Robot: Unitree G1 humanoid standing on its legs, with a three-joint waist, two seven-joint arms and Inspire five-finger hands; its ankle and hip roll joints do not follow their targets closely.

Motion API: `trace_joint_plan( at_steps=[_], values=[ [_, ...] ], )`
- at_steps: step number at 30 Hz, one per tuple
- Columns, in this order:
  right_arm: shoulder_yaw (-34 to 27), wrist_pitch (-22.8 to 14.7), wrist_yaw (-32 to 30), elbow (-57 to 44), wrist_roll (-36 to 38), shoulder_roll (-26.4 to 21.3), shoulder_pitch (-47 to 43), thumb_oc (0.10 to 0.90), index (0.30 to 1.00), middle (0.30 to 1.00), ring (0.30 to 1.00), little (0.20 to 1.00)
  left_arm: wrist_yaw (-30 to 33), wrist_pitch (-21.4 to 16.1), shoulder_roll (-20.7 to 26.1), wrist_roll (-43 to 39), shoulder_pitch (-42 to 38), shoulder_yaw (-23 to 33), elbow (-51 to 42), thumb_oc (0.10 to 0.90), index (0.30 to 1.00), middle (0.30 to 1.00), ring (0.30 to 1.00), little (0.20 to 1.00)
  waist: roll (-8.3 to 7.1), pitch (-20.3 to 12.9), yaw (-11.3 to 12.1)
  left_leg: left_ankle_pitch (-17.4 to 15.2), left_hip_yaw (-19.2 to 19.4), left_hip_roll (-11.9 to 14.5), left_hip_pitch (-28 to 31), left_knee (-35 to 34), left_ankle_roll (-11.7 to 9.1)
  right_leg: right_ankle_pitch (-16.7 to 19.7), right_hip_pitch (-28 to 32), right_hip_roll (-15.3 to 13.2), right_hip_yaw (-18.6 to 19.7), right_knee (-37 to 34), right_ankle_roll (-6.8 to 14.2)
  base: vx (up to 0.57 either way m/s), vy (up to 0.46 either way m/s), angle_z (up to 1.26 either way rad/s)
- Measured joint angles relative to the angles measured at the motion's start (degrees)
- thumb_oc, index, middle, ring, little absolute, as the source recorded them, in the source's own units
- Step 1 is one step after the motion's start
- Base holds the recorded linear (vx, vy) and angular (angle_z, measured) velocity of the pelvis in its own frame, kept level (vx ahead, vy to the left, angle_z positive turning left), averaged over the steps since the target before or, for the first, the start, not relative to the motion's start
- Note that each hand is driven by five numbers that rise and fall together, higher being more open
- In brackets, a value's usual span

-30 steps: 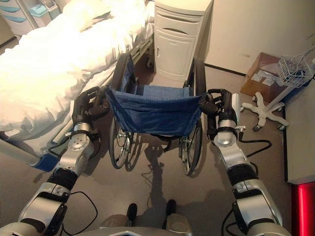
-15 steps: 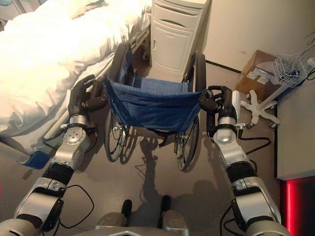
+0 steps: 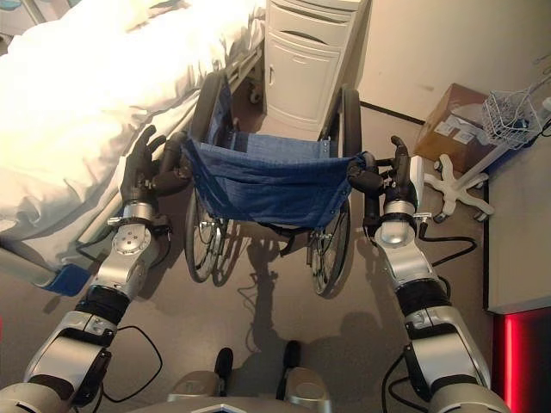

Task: Push the wheelchair next to the bed

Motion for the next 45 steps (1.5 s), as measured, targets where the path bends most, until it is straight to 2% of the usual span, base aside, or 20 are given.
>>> trace_joint_plan(
  at_steps=[3,6,13,18,23,35,41,45],
  values=[
    [-0.2,-0.4,0.0,-0.2,0.0,0.5,0.4,0.800,0.900,0.900,0.900,0.900,0.1,-2.2,0.0,0.2,2.1,0.1,-0.2,0.800,0.900,0.900,0.900,0.900,0.43,0.2,-0.5,-0.1,0.0,0.0,1.1,-0.3,0.1,0.0,0.9,0.0,0.0,-0.1,0.0,0.00,0.000,0.00],
    [-1.9,-2.1,0.0,-2.3,0.1,1.3,2.9,0.800,0.900,0.900,0.900,0.900,2.4,-5.3,-0.2,3.9,4.8,0.1,-1.7,0.800,0.900,0.900,0.900,0.900,0.54,0.3,-0.8,0.0,0.0,0.0,1.3,-0.6,0.4,0.0,1.0,0.0,0.0,-0.2,0.0,0.00,0.000,0.00],
    [-8.0,-8.9,0.0,-10.7,0.2,5.4,14.1,0.800,0.900,0.900,0.900,0.900,8.0,-10.3,-0.8,13.0,17.5,0.9,-10.2,0.800,0.900,0.900,0.900,0.900,0.57,0.3,-1.2,-0.2,0.0,0.0,2.1,-0.6,0.7,0.0,1.7,0.0,0.1,-0.7,0.1,0.00,0.000,0.00],
    [-10.9,-12.6,0.0,-17.3,-0.1,9.0,22.6,0.800,0.900,0.900,0.900,0.900,10.7,-10.8,-1.0,16.7,27.9,5.7,-15.3,0.800,0.900,0.900,0.900,0.900,0.61,0.3,-1.2,-0.2,0.1,0.0,2.6,-0.6,0.7,-0.1,2.1,0.0,0.3,-0.8,0.1,-0.05,0.002,-0.01],
    [-11.6,-14.3,-0.4,-22.7,-2.3,10.4,28.9,0.800,0.900,0.900,0.900,0.900,10.8,-11.1,-0.6,17.8,33.2,9.1,-20.1,0.800,0.900,0.900,0.900,0.900,0.63,0.3,-1.4,-0.4,0.3,-0.1,2.5,-0.9,1.0,-0.2,1.4,-0.1,0.7,0.1,0.2,-0.03,0.020,-0.05],
    [-11.6,-20.1,-0.3,-27.1,-2.2,12.3,37.6,0.800,0.900,0.900,0.900,0.900,11.0,-12.6,-0.6,19.0,40.2,9.6,-23.3,0.800,0.900,0.900,0.900,0.900,0.85,-0.1,-1.5,-0.7,1.4,0.1,2.2,-1.0,0.9,-1.0,0.1,0.0,2.0,1.8,0.1,-0.01,-0.005,-0.04],
    [-11.7,-23.1,1.4,-25.8,-1.7,12.6,41.2,0.800,0.900,0.900,0.900,0.900,9.2,-12.6,-1.6,13.6,44.1,11.3,-22.0,0.800,0.900,0.900,0.900,0.900,0.54,-3.5,-1.4,-0.7,1.5,0.1,2.0,-0.6,1.0,-1.0,0.1,0.2,2.1,0.8,0.1,0.00,0.000,0.00],
    [-11.8,-23.3,2.0,-25.7,-2.3,12.5,42.1,0.800,0.900,0.900,0.900,0.900,8.3,-12.6,-1.7,12.0,44.1,11.9,-20.8,0.800,0.900,0.900,0.900,0.900,0.46,-4.3,-1.4,-0.7,1.6,0.0,2.0,-0.6,1.0,-1.0,0.1,0.2,2.3,0.8,0.2,-0.01,0.003,-0.02]
  ],
)
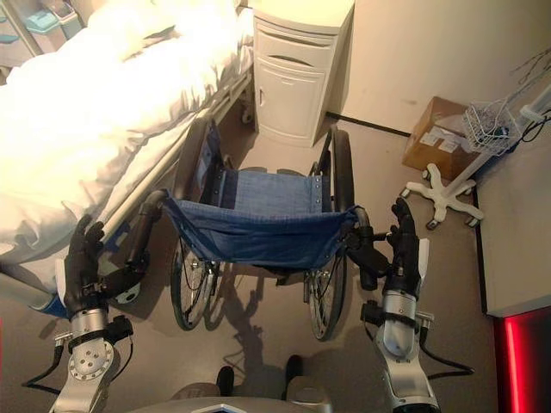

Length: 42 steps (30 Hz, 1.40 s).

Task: Push the wheelchair next to the bed

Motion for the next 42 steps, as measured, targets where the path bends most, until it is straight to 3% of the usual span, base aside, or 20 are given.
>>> trace_joint_plan(
  at_steps=[4,6,10,14,20,28,32,42],
  values=[
    [0.1,1.4,0.0,-0.7,-5.0,-2.9,-0.1,0.800,0.900,0.900,0.900,0.900,-0.3,0.3,0.2,0.0,-0.5,0.0,0.1,0.800,0.900,0.900,0.900,0.900,-0.03,0.0,0.0,0.0,0.2,-0.1,-0.2,-0.1,0.1,0.1,-0.1,0.0,0.5,0.0,0.1,-0.02,0.007,-0.06],
    [0.3,4.6,0.6,-2.6,-10.2,-7.8,-0.6,0.800,0.900,0.900,0.900,0.900,-0.4,0.6,0.5,0.0,-0.7,0.0,0.1,0.800,0.900,0.900,0.900,0.900,-0.13,-0.5,0.1,-0.2,0.3,-0.2,-0.8,-0.4,0.2,0.0,-0.9,-0.2,0.8,0.0,0.3,-0.02,0.001,-0.05],
    [1.0,10.7,3.3,-4.4,-14.3,-11.5,-2.2,0.800,0.900,0.900,0.900,0.900,-0.8,2.0,1.1,0.0,-1.4,-0.2,0.1,0.800,0.900,0.900,0.900,0.900,-0.73,-1.1,0.3,-0.2,0.3,-0.2,-0.8,-0.4,0.2,0.0,-0.9,-0.1,0.9,0.1,0.4,0.00,0.000,0.00],
    [1.9,18.0,9.1,-5.9,-18.6,-16.3,-5.8,0.800,0.900,0.900,0.900,0.900,-2.1,3.0,2.3,-0.1,-3.1,-0.2,0.1,0.800,0.900,0.900,0.900,0.900,-1.70,-1.8,0.6,-0.2,0.3,-0.3,-0.9,-0.4,0.3,0.0,-0.9,-0.2,0.9,0.0,0.5,0.00,0.000,0.00],
    [2.4,23.7,18.0,-6.2,-20.1,-21.9,-10.9,0.800,0.900,0.900,0.900,0.900,-3.8,3.1,2.7,-1.1,-5.2,-0.2,0.6,0.800,0.900,0.900,0.900,0.900,-1.92,-1.9,1.2,0.0,0.1,-0.3,-0.9,0.0,0.1,0.4,-0.6,-0.2,0.8,-0.6,0.4,0.01,0.001,0.02],
    [-1.4,26.6,20.8,-5.8,-8.9,-22.0,-11.3,0.800,0.900,0.900,0.900,0.900,-5.9,3.1,2.7,-1.1,-5.1,0.1,0.7,0.800,0.900,0.900,0.900,0.900,-1.67,-1.7,1.7,-0.1,-0.2,-0.4,-0.9,0.0,0.2,0.6,0.1,-0.1,0.8,-1.8,0.5,0.00,0.000,0.04],
    [-4.4,26.5,22.7,-7.0,-6.7,-21.6,-9.2,0.800,0.900,0.900,0.900,0.900,-6.2,3.1,2.7,-1.1,-5.0,0.2,0.9,0.800,0.900,0.900,0.900,0.900,-1.67,-1.6,1.4,-0.3,0.1,-0.4,-0.8,0.0,0.2,0.6,0.1,-0.1,1.0,-1.9,0.6,0.00,-0.006,-0.03],
    [-4.4,25.2,22.6,-14.0,-16.2,-21.8,-5.5,0.800,0.900,0.900,0.900,0.900,-5.6,3.9,2.7,-0.9,-5.2,1.1,0.8,0.800,0.900,0.900,0.900,0.900,-2.17,-1.3,0.2,-0.4,2.0,-0.6,-0.8,0.0,0.4,0.7,-0.8,-0.1,2.9,-1.8,0.8,-0.01,0.001,-0.09]
  ],
)
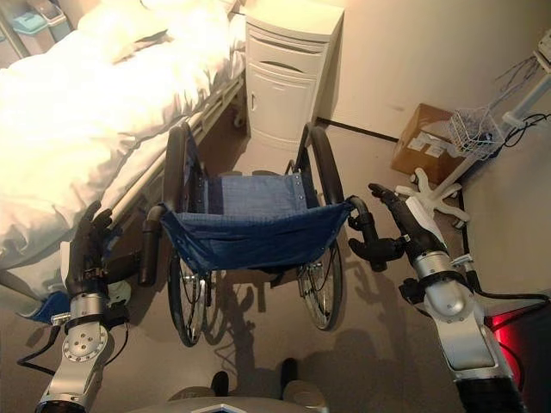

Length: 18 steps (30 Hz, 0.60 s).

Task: Push the wheelchair next to the bed

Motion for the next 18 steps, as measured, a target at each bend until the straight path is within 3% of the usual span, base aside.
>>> trace_joint_plan(
  at_steps=[13,15,18],
  values=[
    [0.2,-9.6,-13.7,-1.5,-15.2,0.2,3.8,0.800,0.900,0.900,0.900,0.900,1.2,1.2,0.0,0.1,0.0,0.0,0.0,0.800,0.900,0.900,0.900,0.900,0.63,1.0,0.1,-0.2,0.1,-0.2,-0.3,0.0,0.2,0.1,-0.3,0.0,0.2,-0.1,0.1,-0.01,0.001,0.00],
    [0.2,-9.7,-13.8,-1.5,-13.4,0.3,4.0,0.800,0.900,0.900,0.900,0.900,1.2,1.2,0.0,0.1,0.0,0.0,0.0,0.800,0.900,0.900,0.900,0.900,0.62,1.0,0.0,-0.2,0.1,-0.2,-0.3,0.0,0.3,0.1,-0.3,0.0,0.2,-0.1,0.1,-0.02,-0.003,0.00],
    [-0.2,-8.6,-12.1,0.5,-4.4,3.3,4.8,0.800,0.900,0.900,0.900,0.900,1.2,1.2,0.0,0.1,0.6,0.1,-0.1,0.800,0.900,0.900,0.900,0.900,0.53,1.0,-0.2,-0.4,0.3,-0.1,-0.1,0.0,0.2,0.1,-0.2,0.0,0.2,-0.1,0.2,0.00,-0.006,-0.03]
  ],
)
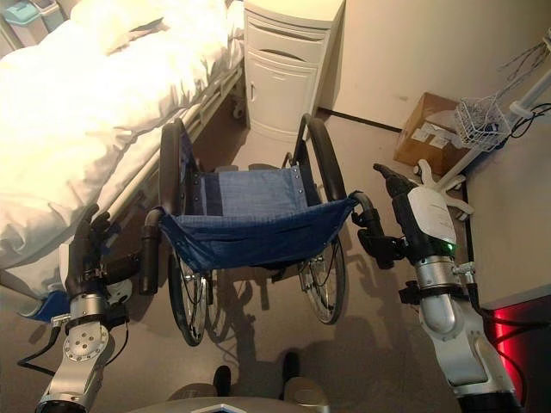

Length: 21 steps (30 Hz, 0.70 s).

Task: Push the wheelchair next to the bed

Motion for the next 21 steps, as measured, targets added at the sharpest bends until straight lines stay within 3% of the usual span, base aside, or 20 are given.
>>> trace_joint_plan(
  at_steps=[8,13,16,21],
  values=[
    [-0.9,1.3,11.7,7.6,25.8,9.6,2.5,0.800,0.900,0.900,0.900,0.900,0.9,-0.3,-0.8,0.0,2.4,0.8,0.0,0.800,0.900,0.900,0.900,0.900,-1.15,-0.2,-0.1,-0.1,0.4,0.1,0.3,0.0,-0.1,0.0,0.2,-0.1,0.0,0.0,0.0,0.00,-0.016,-0.02],
    [-0.8,-0.1,20.2,18.7,44.2,19.8,5.8,0.800,0.900,0.900,0.900,0.900,3.3,-3.4,-3.7,0.1,2.9,1.5,8.3,0.800,0.900,0.900,0.900,0.900,-1.14,-0.3,-0.6,-0.1,0.5,0.2,0.4,0.0,-0.1,-0.1,0.2,0.0,0.0,0.0,-0.1,0.00,0.000,0.00],
    [0.7,-3.4,23.5,23.6,46.7,22.7,8.5,0.800,0.900,0.900,0.900,0.900,4.9,-5.0,-5.3,0.2,4.4,1.9,11.0,0.800,0.900,0.900,0.900,0.900,-1.19,-0.3,-1.6,-0.1,0.6,0.1,0.4,0.0,-0.1,-0.1,0.1,0.0,0.0,0.0,-0.1,-0.02,-0.001,-0.02],
    [0.7,-9.0,24.7,30.7,47.6,22.9,10.4,0.800,0.900,0.900,0.900,0.900,6.9,-6.6,-5.6,1.8,5.1,2.1,14.7,0.800,0.900,0.900,0.900,0.900,-1.42,-1.0,-2.6,-0.1,0.9,0.2,0.2,-0.4,-0.1,-0.1,-0.2,0.0,0.2,0.0,-0.1,-0.01,-0.002,-0.01]
  ],
)
